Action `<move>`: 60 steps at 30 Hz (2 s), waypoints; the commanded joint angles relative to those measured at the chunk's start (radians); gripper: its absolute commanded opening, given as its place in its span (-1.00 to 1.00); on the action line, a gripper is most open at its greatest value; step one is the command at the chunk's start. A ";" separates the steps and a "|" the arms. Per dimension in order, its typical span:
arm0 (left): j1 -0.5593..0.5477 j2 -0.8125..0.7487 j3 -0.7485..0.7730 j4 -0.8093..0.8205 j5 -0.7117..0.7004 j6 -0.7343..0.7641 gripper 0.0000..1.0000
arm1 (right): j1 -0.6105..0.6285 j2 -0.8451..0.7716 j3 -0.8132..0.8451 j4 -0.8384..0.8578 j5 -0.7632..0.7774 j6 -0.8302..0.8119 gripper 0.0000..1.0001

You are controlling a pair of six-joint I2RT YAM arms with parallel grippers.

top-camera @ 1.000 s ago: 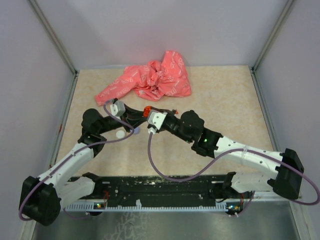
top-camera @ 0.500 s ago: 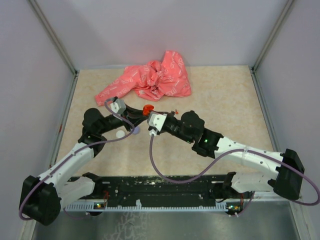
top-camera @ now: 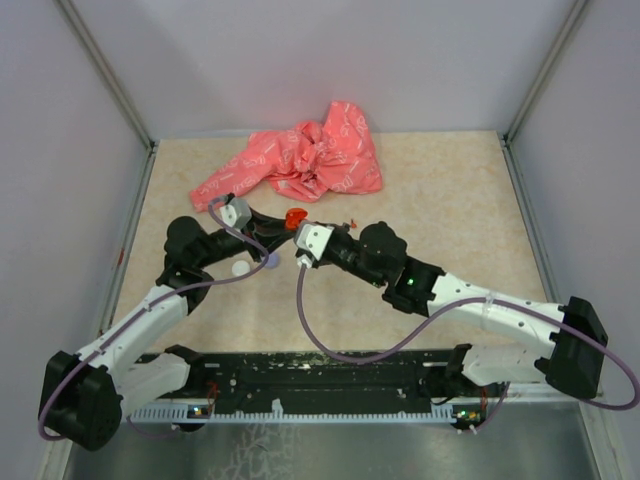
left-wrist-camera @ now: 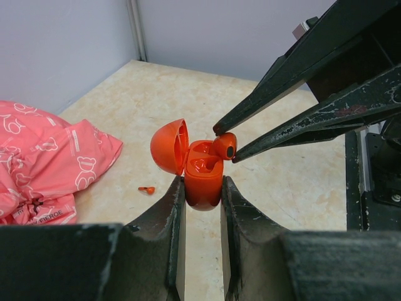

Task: Insert the wireless bluetooth earbuds into the charging case
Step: Place the earbud in the charging case.

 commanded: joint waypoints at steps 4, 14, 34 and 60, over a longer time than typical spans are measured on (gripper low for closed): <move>0.004 -0.012 -0.006 0.068 0.024 -0.011 -0.99 | 0.000 0.008 0.029 -0.017 0.009 0.064 -0.57; 0.004 -0.018 -0.010 0.073 0.025 -0.004 -0.99 | -0.060 -0.031 0.021 -0.045 0.005 0.156 -0.11; 0.004 -0.023 -0.009 0.064 0.028 0.007 -0.99 | -0.094 -0.046 0.054 -0.008 -0.004 0.439 0.31; 0.004 -0.025 -0.022 0.128 0.109 0.002 -0.99 | -0.153 -0.071 0.015 -0.037 0.112 0.453 0.31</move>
